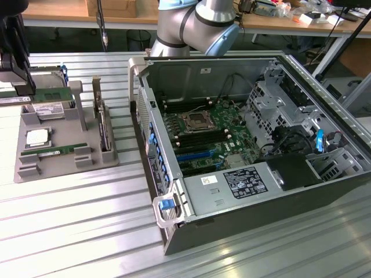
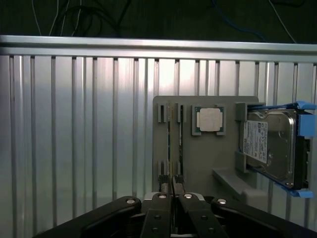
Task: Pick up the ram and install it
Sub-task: 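Pick up the ram and move it above insertion slot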
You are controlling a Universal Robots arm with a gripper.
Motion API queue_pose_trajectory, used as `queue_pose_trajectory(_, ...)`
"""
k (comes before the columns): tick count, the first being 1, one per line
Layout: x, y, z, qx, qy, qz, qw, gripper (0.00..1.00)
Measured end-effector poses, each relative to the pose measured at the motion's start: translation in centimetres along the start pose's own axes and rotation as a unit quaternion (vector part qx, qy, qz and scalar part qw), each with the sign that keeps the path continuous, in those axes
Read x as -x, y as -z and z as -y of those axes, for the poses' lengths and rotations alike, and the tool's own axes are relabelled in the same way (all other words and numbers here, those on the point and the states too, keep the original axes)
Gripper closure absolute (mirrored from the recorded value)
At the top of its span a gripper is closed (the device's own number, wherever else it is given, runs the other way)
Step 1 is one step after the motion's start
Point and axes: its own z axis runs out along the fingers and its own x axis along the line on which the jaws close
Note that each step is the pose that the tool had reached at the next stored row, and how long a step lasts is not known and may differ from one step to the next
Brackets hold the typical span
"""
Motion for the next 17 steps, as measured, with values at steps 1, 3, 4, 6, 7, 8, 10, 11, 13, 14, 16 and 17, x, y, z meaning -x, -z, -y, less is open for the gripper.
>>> queue_pose_trajectory(1, 0.0, 0.13, 0.0, 0.0, 0.0, 0.0, 1.0, 0.88)
queue_pose_trajectory(3, 0.0, 0.33, -0.01, 0.0, 0.0, -0.0001, 1.0, 0.88)
queue_pose_trajectory(4, 0.0, 0.47, -0.01, 0.0, 0.0, 0.0, 1.0, 0.88)
queue_pose_trajectory(6, 0.0, 0.75, -0.02, 0.0, 0.0, 0.0, 1.0, 0.88)
queue_pose_trajectory(7, 0.0, 0.98, -0.03, 0.0, 0.0, 0.0, 1.0, 0.88)
queue_pose_trajectory(8, 0.0, 1.18, -0.03, 0.0, 0.0, 0.0, 1.0, 0.88)
queue_pose_trajectory(10, 0.0, 1.46, -0.04, 0.0, 0.0, 0.0, 1.0, 0.88)
queue_pose_trajectory(11, 0.0, 1.57, -0.04, 0.0, 0.0, 0.0, 1.0, 0.88)
queue_pose_trajectory(13, 0.0, 1.9, -0.05, 0.0, 0.0, 0.0, 1.0, 0.88)
queue_pose_trajectory(14, 0.1, 2.09, -0.06, 0.0, 0.0, 0.0, 1.0, 0.88)
queue_pose_trajectory(16, 0.1, 2.53, -0.07, 0.0, 0.0, 0.0, 1.0, 0.88)
queue_pose_trajectory(17, 0.1, 2.68, -0.07, 0.0, 0.0, 0.0, 1.0, 0.88)
